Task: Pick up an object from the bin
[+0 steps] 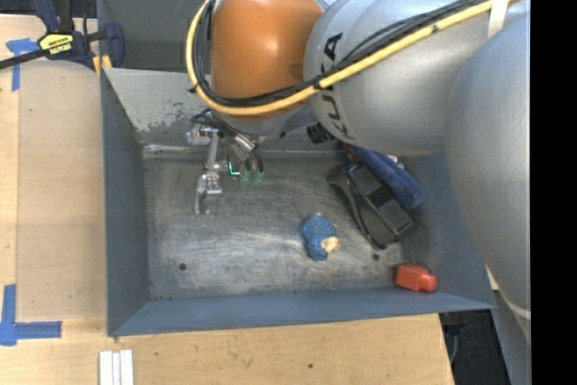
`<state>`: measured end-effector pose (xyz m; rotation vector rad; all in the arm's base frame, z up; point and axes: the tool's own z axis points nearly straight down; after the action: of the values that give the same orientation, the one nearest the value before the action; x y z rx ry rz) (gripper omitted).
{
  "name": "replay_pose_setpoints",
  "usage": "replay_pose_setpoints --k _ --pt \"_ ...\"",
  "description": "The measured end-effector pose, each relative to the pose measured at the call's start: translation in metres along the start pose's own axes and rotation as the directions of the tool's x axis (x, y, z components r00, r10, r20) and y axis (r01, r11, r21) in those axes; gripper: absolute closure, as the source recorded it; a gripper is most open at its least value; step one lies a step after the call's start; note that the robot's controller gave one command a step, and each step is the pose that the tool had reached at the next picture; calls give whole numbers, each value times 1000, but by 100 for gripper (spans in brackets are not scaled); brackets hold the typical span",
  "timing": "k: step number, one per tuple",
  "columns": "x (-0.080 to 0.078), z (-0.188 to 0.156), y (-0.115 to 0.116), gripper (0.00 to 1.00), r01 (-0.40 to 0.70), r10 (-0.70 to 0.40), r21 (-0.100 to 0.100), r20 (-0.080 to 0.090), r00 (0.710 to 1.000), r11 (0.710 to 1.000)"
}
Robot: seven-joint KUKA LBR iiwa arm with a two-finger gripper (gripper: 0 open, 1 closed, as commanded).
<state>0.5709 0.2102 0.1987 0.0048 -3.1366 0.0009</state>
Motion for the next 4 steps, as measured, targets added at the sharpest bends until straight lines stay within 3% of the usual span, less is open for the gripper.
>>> replay_pose_setpoints --k 1,2,3,4 --pt "91 84 12 0 141 -141 1 -4 990 990" --pt "73 125 -56 0 336 -336 -4 11 942 942" --pt "3 79 -48 0 330 -330 2 18 944 944" --pt "15 55 -172 0 114 -114 3 8 993 993"
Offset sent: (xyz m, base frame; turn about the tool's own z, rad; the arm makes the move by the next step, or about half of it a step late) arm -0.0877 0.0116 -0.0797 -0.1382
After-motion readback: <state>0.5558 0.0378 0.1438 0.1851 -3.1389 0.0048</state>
